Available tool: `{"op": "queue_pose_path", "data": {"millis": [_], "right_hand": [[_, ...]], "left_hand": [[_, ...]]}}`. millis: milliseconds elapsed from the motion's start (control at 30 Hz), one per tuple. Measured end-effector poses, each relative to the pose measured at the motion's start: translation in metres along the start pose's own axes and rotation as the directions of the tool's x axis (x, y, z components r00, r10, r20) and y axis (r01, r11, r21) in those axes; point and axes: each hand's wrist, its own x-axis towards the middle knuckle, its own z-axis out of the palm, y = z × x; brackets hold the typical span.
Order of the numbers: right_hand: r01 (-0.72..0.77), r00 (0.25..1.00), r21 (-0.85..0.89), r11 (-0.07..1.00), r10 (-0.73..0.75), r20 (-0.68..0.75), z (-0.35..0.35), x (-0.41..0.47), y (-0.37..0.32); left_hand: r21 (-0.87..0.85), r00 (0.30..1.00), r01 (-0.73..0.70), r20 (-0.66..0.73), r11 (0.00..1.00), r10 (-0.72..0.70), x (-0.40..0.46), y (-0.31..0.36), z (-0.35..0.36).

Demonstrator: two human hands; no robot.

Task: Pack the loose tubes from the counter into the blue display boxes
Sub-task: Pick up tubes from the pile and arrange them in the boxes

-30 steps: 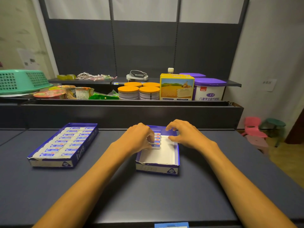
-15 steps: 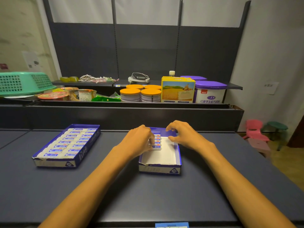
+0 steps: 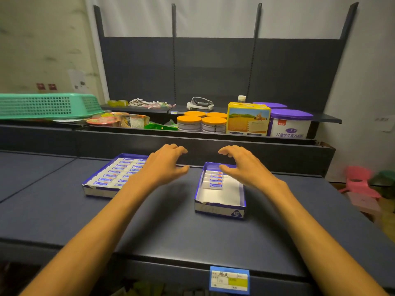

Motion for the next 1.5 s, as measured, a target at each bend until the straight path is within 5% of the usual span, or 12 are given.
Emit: {"op": "queue_pose_path", "data": {"millis": [433, 1033, 1500], "right_hand": [[0.205, 0.974, -0.011, 0.979, -0.202, 0.099, 0.067, 0.014, -0.138], [0.475, 0.857, 0.047, 0.879, -0.474, 0.203, 0.264, 0.078, -0.52], [0.562, 0.789, 0.123, 0.818, -0.574, 0.216, 0.397, 0.196, -0.683]], "left_hand": [[0.159, 0.978, 0.21, -0.021, 0.965, -0.209, -0.115, -0.111, -0.052], [0.271, 0.893, 0.447, -0.086, 0.852, -0.441, -0.366, -0.424, -0.184], [0.25, 0.829, 0.558, -0.12, 0.791, -0.547, -0.405, -0.644, -0.216]]}}
